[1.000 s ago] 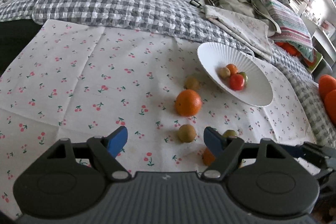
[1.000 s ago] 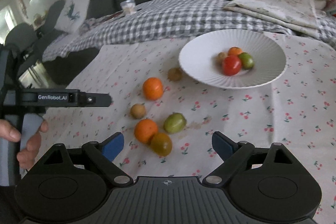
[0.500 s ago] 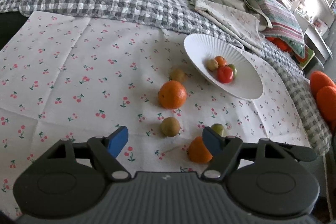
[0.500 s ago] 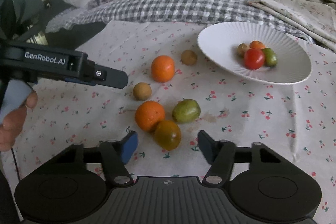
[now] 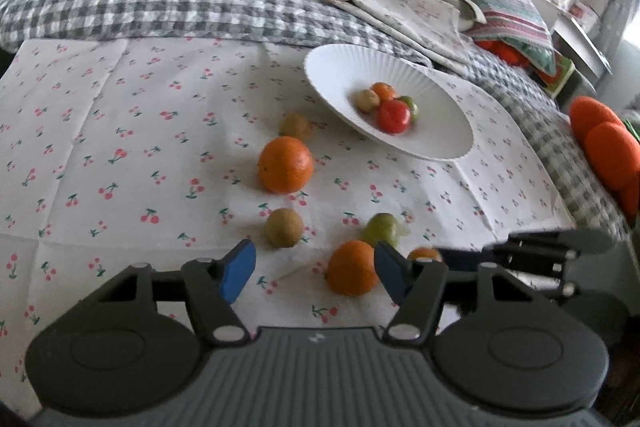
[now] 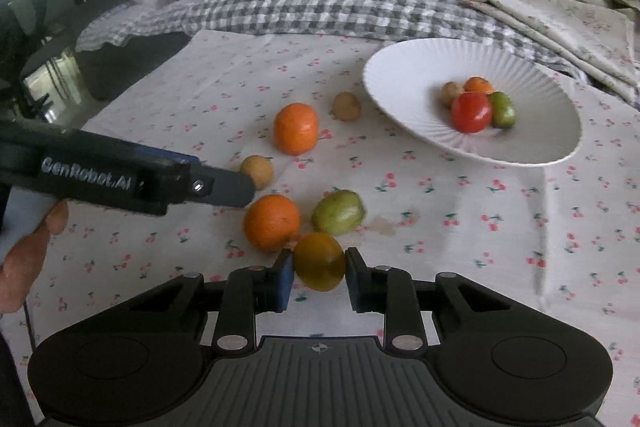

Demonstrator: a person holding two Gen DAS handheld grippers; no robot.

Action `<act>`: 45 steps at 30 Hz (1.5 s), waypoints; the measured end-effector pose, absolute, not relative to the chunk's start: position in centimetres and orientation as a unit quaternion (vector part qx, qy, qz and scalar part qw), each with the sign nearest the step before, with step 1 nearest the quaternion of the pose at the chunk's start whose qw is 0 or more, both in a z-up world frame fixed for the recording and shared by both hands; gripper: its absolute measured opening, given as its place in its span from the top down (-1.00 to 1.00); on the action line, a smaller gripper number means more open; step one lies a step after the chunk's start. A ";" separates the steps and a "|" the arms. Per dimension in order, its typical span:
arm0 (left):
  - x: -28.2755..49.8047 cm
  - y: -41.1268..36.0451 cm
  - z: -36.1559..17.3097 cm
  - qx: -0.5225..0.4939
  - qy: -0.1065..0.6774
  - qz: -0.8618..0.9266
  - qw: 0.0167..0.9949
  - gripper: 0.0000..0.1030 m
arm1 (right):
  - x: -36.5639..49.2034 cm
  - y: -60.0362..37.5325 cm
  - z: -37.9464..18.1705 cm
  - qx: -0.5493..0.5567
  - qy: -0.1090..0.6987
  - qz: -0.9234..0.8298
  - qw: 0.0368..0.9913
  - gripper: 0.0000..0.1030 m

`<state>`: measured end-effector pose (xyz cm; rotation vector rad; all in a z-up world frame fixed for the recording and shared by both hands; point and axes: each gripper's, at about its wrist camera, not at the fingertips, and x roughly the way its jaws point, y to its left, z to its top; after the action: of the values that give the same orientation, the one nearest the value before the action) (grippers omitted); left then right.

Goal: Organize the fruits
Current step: 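Grasp the brownish tomato with the right tool while the left tool grasps a tangerine, then carry both fruits into the white bowl and open both tools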

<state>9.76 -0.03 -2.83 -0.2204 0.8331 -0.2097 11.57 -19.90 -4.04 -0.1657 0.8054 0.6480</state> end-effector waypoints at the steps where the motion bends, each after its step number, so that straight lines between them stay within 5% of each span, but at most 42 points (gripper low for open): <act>1: 9.7 -0.3 -2.8 -0.101 0.402 -0.105 0.904 -0.23 | 11.7 -20.2 -3.9 -0.077 0.386 0.306 0.867 0.50; 10: 9.7 -4.1 -3.9 -0.017 0.401 -0.138 0.905 -0.16 | 13.2 -23.1 -2.2 -0.055 0.377 0.252 0.889 0.50; 16: 10.0 -5.8 -5.3 0.045 0.399 -0.126 0.907 0.40 | 13.3 -23.7 -1.5 -0.043 0.370 0.251 0.893 0.50; 45: 9.6 -5.2 -2.2 0.010 0.362 -0.104 0.926 0.42 | 13.3 -25.9 1.1 -0.002 0.345 0.254 0.903 0.50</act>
<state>9.57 -5.25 -2.18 0.0213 0.7416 -0.2122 13.27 -25.89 1.06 -0.0039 0.7134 0.5253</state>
